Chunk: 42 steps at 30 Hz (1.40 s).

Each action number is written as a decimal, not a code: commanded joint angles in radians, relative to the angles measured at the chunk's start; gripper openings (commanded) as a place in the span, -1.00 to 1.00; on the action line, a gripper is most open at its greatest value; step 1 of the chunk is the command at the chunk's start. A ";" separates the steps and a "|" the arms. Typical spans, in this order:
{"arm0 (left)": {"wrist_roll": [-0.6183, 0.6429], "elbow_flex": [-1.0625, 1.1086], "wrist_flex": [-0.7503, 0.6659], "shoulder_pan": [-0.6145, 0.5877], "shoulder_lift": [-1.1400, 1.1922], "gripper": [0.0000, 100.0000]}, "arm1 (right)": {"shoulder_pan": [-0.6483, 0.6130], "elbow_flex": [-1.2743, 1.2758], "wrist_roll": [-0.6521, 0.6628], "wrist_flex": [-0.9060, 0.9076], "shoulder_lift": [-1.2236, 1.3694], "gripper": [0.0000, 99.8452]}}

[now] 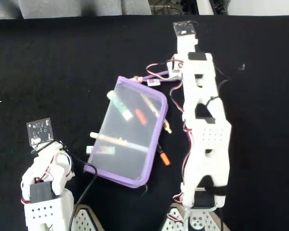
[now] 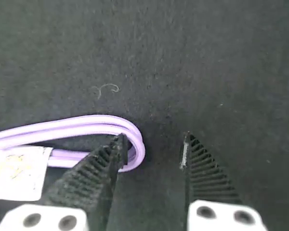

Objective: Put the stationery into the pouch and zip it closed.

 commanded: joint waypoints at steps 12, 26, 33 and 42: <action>-0.005 0.021 0.008 0.005 0.000 -0.94 | -0.026 -0.460 -0.009 0.325 0.113 -0.62; -0.005 0.021 0.008 0.005 0.000 -0.94 | -0.044 -0.587 0.055 0.411 0.292 -0.62; -0.005 0.021 0.008 0.005 0.000 -0.94 | -0.025 -0.588 0.040 0.341 0.332 -0.75; -0.005 0.021 0.008 0.005 0.000 -0.94 | -0.014 -0.653 0.040 0.351 0.311 -0.98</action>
